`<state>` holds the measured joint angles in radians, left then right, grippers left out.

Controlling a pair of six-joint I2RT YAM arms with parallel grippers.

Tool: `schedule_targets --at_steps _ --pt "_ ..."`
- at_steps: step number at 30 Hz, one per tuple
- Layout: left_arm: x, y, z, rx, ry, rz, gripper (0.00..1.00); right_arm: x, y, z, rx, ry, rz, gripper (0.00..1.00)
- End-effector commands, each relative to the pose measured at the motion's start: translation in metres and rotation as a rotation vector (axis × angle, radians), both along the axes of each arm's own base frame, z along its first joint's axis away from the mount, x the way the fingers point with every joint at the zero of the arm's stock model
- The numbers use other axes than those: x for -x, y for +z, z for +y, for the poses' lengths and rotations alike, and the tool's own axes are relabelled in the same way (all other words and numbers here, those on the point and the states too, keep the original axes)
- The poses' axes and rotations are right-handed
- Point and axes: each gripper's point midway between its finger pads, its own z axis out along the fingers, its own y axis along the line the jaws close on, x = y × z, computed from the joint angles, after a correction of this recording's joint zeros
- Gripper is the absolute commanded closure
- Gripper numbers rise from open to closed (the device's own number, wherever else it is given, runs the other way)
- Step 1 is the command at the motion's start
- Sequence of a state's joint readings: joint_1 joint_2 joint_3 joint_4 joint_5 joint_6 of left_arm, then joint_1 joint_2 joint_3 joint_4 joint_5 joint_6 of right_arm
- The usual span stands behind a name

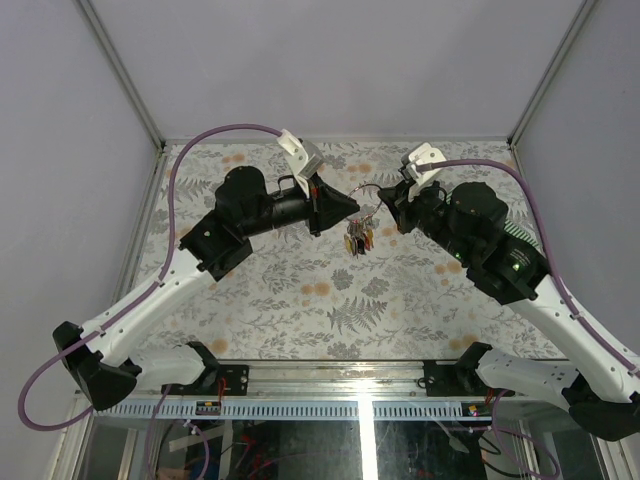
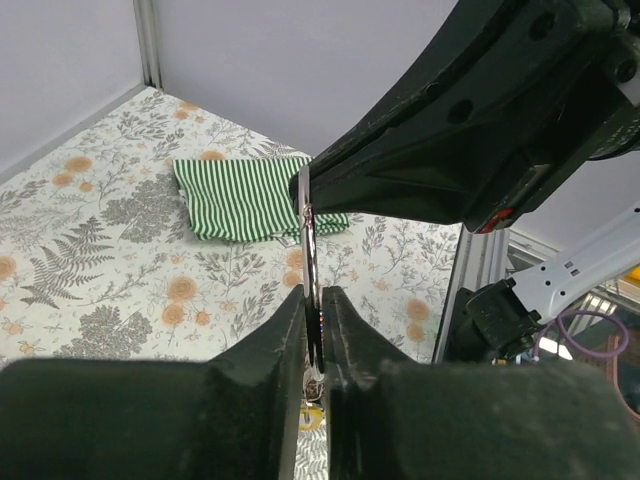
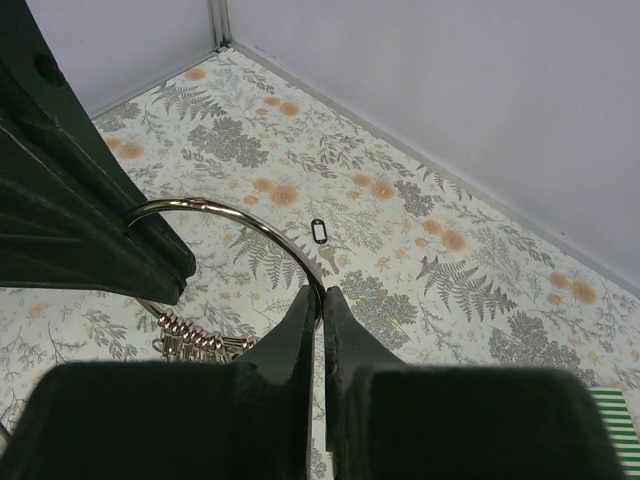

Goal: Put the keys on the keyring

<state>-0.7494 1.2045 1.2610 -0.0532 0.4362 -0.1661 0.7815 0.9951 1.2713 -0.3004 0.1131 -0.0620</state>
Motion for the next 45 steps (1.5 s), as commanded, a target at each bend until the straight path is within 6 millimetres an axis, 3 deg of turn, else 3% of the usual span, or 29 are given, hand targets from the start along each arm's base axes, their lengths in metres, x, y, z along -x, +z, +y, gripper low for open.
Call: schedule_targets --at_steps 1,3,6,12,17,20,29,37,45 --pt "-0.003 0.02 -0.001 0.055 0.024 -0.035 0.94 -0.001 0.032 0.002 -0.108 0.002 -0.072 1.0" --pt "-0.005 0.02 -0.001 0.051 0.03 -0.024 1.0 0.001 0.033 0.002 -0.113 0.006 -0.074 1.0" --pt "-0.005 0.02 -0.001 0.045 0.032 -0.006 1.0 0.004 0.036 0.0 -0.127 0.01 -0.078 1.0" --pt "-0.004 0.01 0.001 0.013 0.041 0.029 1.0 0.013 0.045 -0.004 -0.16 0.028 -0.1 0.68" --pt "-0.008 -0.007 0.008 -0.021 0.087 0.078 1.0 0.018 0.046 -0.014 -0.195 0.006 -0.119 0.49" --pt "-0.01 -0.023 0.015 -0.044 0.119 0.121 1.0 0.016 0.039 -0.025 -0.21 -0.054 -0.105 0.43" --pt "-0.013 -0.087 0.039 -0.082 0.218 0.29 1.0 0.017 -0.043 -0.03 -0.148 -0.134 0.141 0.35" --pt "-0.001 -0.152 0.038 -0.055 0.214 0.437 1.0 0.027 -0.128 -0.045 -0.074 -0.253 0.378 0.13" --pt "-0.005 -0.205 0.036 -0.055 0.228 0.504 1.0 0.036 -0.175 -0.045 -0.055 -0.247 0.452 0.03"
